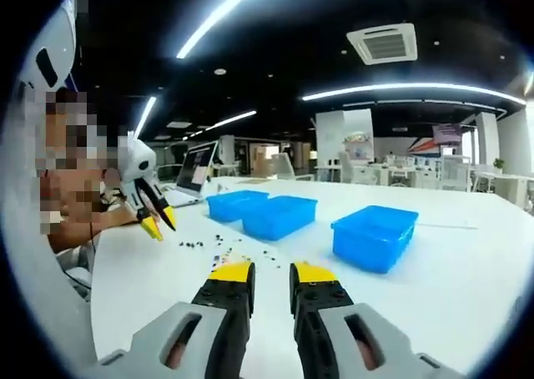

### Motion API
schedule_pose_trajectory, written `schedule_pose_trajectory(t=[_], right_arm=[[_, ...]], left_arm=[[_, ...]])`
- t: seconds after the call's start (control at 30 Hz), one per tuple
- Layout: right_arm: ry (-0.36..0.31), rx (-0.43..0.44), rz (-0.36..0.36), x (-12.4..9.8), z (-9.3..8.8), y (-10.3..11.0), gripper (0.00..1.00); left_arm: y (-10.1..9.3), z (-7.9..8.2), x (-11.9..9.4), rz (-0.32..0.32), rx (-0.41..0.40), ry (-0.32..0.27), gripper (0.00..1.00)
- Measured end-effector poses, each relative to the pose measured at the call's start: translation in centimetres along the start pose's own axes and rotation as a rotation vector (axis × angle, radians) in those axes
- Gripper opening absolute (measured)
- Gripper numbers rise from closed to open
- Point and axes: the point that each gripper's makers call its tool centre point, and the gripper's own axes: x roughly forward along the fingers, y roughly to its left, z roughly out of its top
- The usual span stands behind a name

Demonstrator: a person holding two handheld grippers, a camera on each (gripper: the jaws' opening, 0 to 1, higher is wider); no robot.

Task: Pick up the resistors one by one and place each resistor into its matching bin, sorting the parts by color and model until every resistor is separated into the correct bin for its type

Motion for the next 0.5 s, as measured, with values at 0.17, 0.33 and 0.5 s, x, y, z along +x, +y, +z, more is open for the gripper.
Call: schedule_pose_trajectory(t=[0.17,0.33,0.5], right_arm=[[0.007,-0.005,0.005,-0.3,-0.2,0.2,0.19],[0.005,-0.003,-0.012,-0.9,-0.1,-0.8,0.19],[0.003,-0.009,-0.013,-0.7,-0.1,-1.2,0.19]], left_arm=[[0.9,0.1,1.2,-0.04,-0.023,0.093,0.18],[1.8,0.4,1.7,-0.056,-0.057,0.103,0.16],[2.0,0.4,2.2,-0.078,-0.083,0.117,0.16]])
